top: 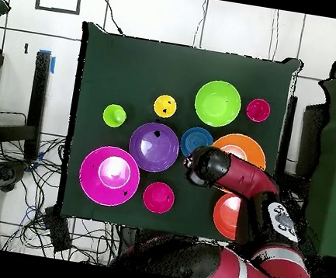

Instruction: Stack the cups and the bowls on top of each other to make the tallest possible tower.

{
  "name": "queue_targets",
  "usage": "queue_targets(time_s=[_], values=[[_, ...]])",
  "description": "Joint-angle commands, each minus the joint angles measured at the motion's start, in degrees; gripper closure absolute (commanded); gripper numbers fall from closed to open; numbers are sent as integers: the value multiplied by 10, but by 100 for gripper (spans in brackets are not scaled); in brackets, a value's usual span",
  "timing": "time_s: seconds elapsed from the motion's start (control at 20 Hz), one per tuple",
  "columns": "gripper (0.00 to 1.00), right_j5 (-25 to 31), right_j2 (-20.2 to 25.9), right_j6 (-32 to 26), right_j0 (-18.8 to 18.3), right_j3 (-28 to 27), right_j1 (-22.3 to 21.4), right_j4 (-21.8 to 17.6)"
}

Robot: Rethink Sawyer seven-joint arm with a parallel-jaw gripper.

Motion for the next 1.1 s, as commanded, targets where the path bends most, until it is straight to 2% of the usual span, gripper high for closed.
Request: queue_targets(time_s=[0.05,0.4,0.8,0.95,1.1], values=[[0,26,42,41,19,-68,43,18],[0,-18,47,40,3,-66,70,14],[0,-49,47,51,-1,-49,78,13],[0,-54,49,51,-4,-44,77,14],[0,-36,48,50,-2,-40,63,18]])
